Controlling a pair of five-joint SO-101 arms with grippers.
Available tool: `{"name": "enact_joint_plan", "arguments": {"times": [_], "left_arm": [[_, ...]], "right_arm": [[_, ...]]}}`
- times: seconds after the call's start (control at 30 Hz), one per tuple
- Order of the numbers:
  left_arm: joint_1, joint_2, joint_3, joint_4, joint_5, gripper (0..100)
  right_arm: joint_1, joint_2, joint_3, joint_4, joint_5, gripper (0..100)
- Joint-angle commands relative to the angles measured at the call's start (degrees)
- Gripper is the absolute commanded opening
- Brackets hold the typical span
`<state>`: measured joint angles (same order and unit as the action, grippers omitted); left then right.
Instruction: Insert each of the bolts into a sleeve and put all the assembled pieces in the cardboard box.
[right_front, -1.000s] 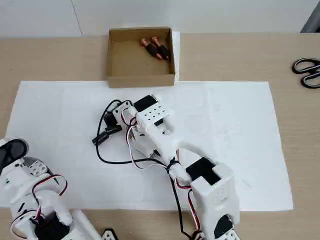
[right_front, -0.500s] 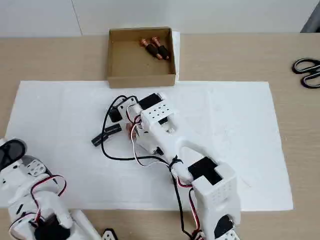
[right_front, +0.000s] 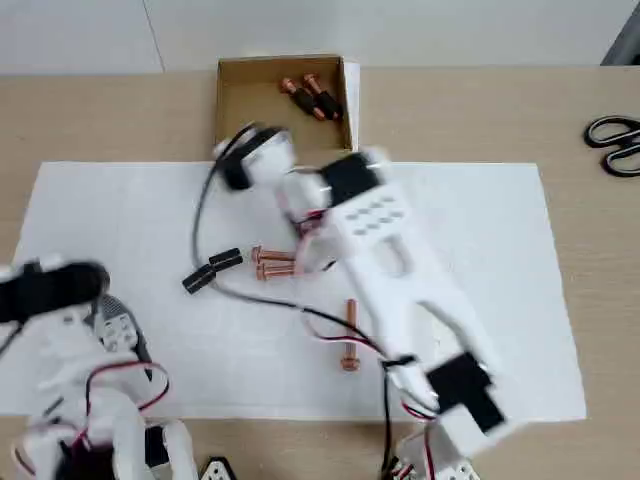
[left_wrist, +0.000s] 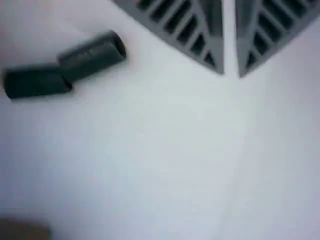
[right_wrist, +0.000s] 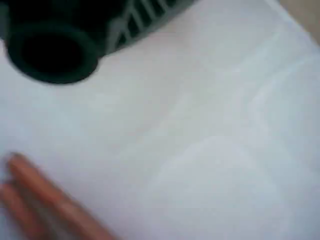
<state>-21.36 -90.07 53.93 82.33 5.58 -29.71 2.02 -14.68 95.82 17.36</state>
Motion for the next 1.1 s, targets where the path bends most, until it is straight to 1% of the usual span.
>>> {"name": "enact_joint_plan", "arguments": {"times": [0.0,0.1,0.17,0.23,0.3,0.43,0.5,0.6,0.67,0.73,0.77,0.93,0.97,1.07], "left_arm": [[3.60,14.68,-7.78,0.18,2.90,1],[10.20,27.60,-14.29,0.79,4.57,1],[15.74,35.96,-18.42,0.97,7.56,1],[20.57,43.69,-22.90,0.44,13.71,1],[25.23,51.08,-27.21,-1.23,21.45,1],[32.97,65.14,-34.51,-4.13,36.04,1],[35.78,71.56,-37.58,-4.66,41.05,1],[36.92,80.35,-42.51,-4.66,45.63,1],[36.75,85.54,-46.11,-4.40,47.91,1],[36.92,89.67,-49.19,-3.60,49.85,1],[36.92,91.52,-50.86,-2.81,51.78,1],[36.75,99.60,-59.12,3.34,66.02,1],[36.75,100.84,-60.53,4.04,67.34,1],[37.54,104.79,-63.60,4.66,67.60,1]], "right_arm": [[9.63,-11.30,0.53,0.66,-3.69,0.4],[17.54,-17.98,6.42,0.40,-7.56,0.4],[21.14,-22.46,11.08,0.04,-9.14,0.4],[23.69,-27.74,15.21,0.04,-9.67,0.4],[25.80,-33.71,19.69,-1.19,-9.67,0.4],[30.73,-45.49,32.97,-6.90,-9.49,0.4],[32.75,-50.51,41.58,-11.12,-9.23,0.4],[34.77,-56.31,53.19,-17.19,-8.18,0.4],[35.03,-58.33,58.29,-18.86,-4.31,0.4],[35.21,-58.86,61.71,-19.30,-2.29,0.4],[35.21,-58.86,62.86,-19.47,-2.29,0.4],[35.21,-58.86,67.16,-24.31,-2.37,0.4],[35.21,-58.86,68.31,-25.80,-2.37,0.4],[35.21,-58.86,71.65,-29.41,-2.37,0.4]]}}
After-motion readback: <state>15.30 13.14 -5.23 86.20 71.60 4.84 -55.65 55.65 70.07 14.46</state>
